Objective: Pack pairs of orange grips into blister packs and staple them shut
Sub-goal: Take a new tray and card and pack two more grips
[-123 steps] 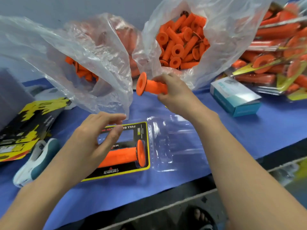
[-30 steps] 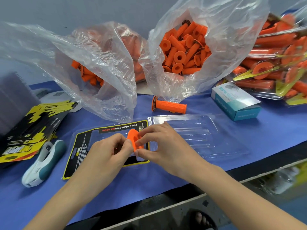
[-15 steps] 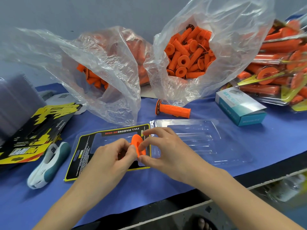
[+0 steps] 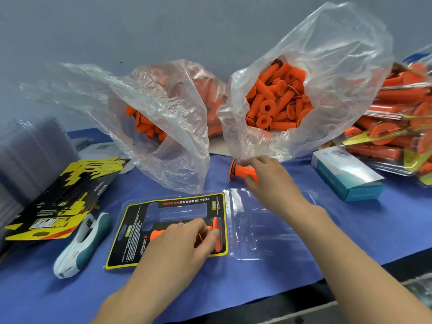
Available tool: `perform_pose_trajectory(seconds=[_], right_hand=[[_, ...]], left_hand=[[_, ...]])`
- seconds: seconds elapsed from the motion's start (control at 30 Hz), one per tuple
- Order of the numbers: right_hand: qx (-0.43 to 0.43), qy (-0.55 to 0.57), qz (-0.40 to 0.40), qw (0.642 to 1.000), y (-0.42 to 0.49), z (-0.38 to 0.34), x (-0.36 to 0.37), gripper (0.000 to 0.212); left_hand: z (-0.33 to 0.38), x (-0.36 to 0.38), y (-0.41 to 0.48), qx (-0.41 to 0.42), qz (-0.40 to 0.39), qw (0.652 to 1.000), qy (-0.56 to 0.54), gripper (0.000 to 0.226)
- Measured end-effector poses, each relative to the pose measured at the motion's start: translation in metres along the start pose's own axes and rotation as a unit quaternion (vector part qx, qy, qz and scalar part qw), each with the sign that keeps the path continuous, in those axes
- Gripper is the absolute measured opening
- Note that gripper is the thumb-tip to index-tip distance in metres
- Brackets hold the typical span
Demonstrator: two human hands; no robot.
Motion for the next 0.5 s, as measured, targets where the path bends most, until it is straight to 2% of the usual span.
perform_pose_trajectory(seconds=[0.07,0.13,0.33,0.4,0.47,0.5], right_hand=[[0.049,-0.052,-0.056,0.996,0.013,0.019,0.01,0.043],[0.085,-0.077,-0.103,0.988,0.019,0.032,0.022,0.04],[0.127,-0.073,-0.109,0.983,0.023,0.045,0.035,0.04],[0.108,-0.028,-0.087,0.99,0.024,0.044,0.025,0.041],[0.065,0.077,-0.035,0.994,0.026,0.029,0.008,0.044],[0.036,0.141,-0.001,0.989,0.026,0.017,-0.002,0.045]], left_hand=[[-0.002,-0.003,0.003,-0.006,-0.007,1.0,-0.017,0.045],[-0.001,-0.009,0.008,-0.002,0.006,0.999,-0.039,0.042],[0.004,-0.028,0.031,0.013,0.059,0.983,-0.173,0.034],[0.007,-0.035,0.035,0.021,0.075,0.972,-0.223,0.025],[0.012,-0.041,0.036,0.035,0.094,0.962,-0.254,0.019],[0.014,-0.044,0.035,0.05,0.106,0.959,-0.26,0.023]])
Point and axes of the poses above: each hand's wrist, its own y-axis towards the middle knuckle, its own x-axis out of the palm, z = x × y, the point moved 6 cm from there along y, towards the middle knuckle, and after that the axes turned 15 degrees about -x, right-handed, at the moved point
